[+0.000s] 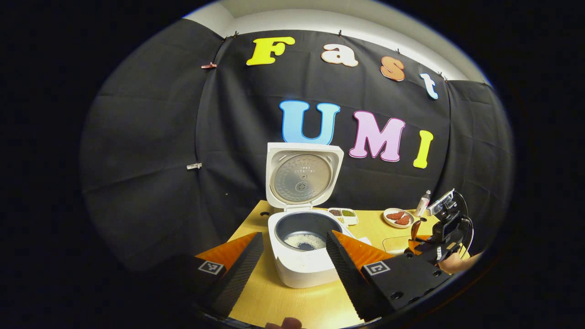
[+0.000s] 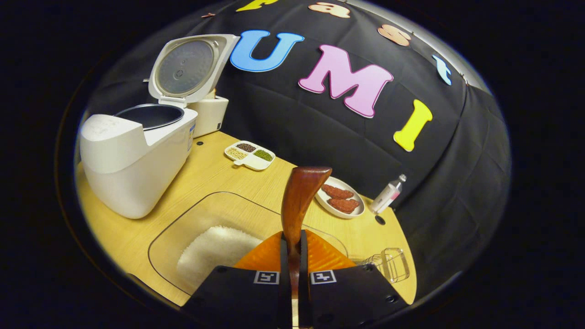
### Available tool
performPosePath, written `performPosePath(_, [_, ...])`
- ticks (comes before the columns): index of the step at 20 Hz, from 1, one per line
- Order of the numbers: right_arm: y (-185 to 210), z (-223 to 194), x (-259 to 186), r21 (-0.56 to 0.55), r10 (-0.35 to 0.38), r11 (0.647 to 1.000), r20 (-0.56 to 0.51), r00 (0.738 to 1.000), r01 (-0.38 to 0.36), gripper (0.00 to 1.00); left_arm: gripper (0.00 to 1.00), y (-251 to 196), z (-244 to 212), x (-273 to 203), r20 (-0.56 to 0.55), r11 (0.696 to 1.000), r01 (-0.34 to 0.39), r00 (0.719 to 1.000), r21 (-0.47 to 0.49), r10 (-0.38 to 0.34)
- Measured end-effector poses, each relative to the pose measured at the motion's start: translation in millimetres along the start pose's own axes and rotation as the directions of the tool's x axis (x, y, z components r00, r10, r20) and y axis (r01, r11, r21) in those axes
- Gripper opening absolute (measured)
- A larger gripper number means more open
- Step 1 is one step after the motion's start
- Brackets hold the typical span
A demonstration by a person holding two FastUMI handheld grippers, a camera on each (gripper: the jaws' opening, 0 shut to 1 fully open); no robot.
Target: Close the left gripper, press the button to open the rice cooker; take a wooden spoon from the chopstick holder with the right hand, scoop a spoonful of rice and pour it into the rice cooker, then put the wooden spoon back into the chopstick holder.
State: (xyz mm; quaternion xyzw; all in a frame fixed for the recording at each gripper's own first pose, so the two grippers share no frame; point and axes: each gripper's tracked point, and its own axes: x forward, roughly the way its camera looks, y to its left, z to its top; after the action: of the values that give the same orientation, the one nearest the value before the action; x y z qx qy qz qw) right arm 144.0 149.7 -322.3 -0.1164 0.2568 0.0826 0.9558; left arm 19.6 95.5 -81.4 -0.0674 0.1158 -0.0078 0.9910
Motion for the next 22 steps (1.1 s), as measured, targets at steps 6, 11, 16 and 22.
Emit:
performPosePath(6, [15,-5,-5,0.346,0.031,0.938,-0.057,0.998,-0.01,0.1,0.95,9,-6,-13,0.001,1.0,-0.005,1.0,-0.008,0.005])
performPosePath(11, [-1,-11,-1,0.622,0.06,0.783,-0.079,0.995,0.002,0.1,0.95,18,-7,-30,0.009,0.999,-0.028,1.0,-0.018,0.028])
performPosePath(16, [-21,-29,-2,0.835,0.108,0.55,-0.056,0.993,-0.013,0.1,0.95,21,-6,-43,0.008,0.999,-0.047,0.999,-0.012,0.047])
performPosePath(22, [-29,-22,-13,0.921,0.134,0.38,0.036,0.99,-0.085,0.1,0.95,18,-5,-49,0.01,0.999,-0.051,0.999,-0.014,0.052])
